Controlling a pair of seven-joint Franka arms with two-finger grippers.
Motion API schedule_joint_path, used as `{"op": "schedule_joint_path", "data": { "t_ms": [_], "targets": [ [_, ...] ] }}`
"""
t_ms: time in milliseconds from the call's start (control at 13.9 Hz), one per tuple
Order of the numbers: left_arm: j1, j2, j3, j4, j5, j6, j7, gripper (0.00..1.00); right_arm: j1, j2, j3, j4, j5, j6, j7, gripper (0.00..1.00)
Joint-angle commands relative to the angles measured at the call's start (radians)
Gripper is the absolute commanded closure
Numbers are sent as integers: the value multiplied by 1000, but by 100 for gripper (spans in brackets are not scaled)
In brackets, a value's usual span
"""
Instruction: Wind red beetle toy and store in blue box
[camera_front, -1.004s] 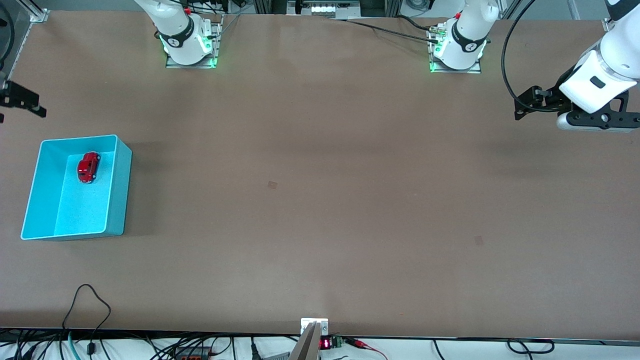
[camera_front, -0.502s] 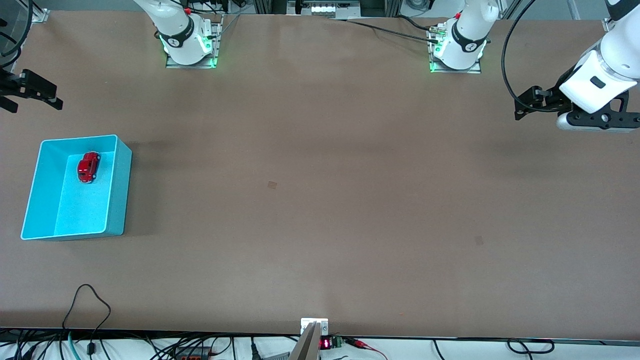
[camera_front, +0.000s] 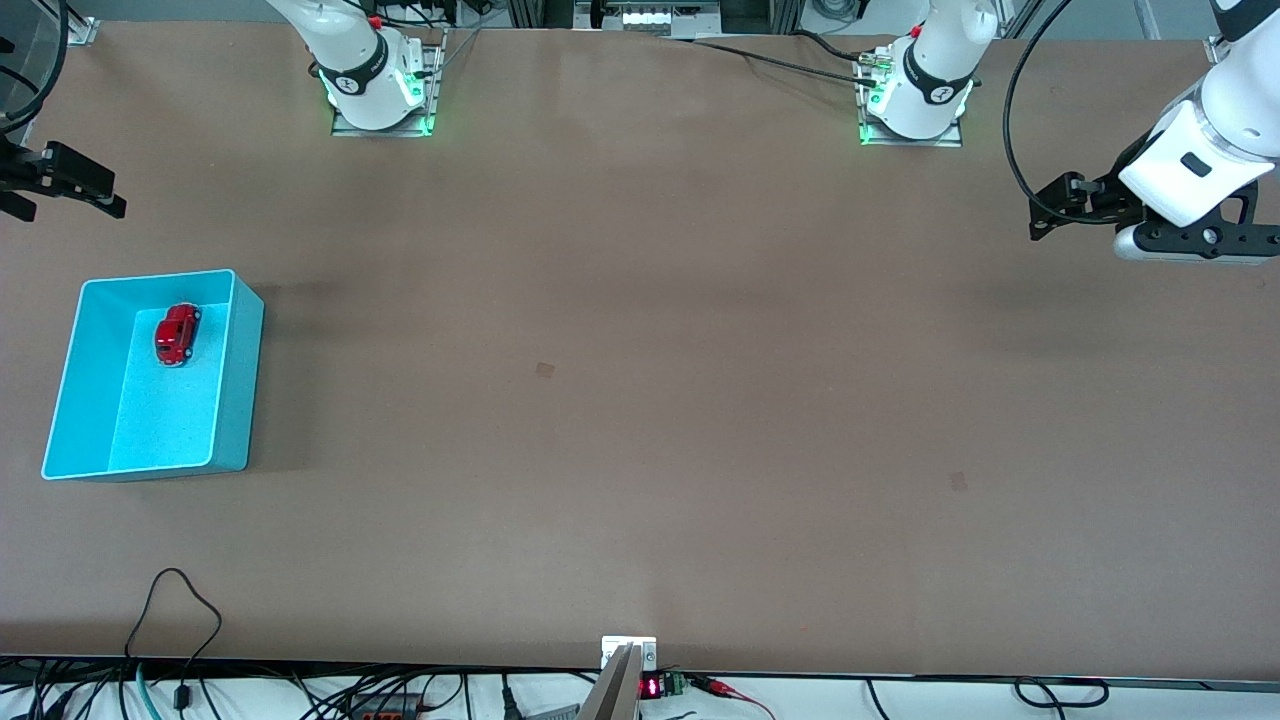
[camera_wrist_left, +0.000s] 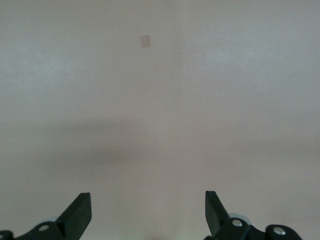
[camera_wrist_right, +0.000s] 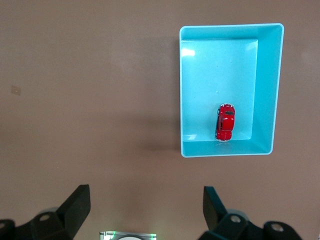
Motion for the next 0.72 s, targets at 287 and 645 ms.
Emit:
{"op": "schedule_joint_path", "data": {
  "t_ms": [287,645],
  "targets": [
    [3,3,-6,16,21,-11,-2,0,17,20,-7,29,-15,-21,59,0],
    [3,3,-6,16,19,-11,-2,0,17,20,-7,28,-15,-20,61,0]
  ]
}}
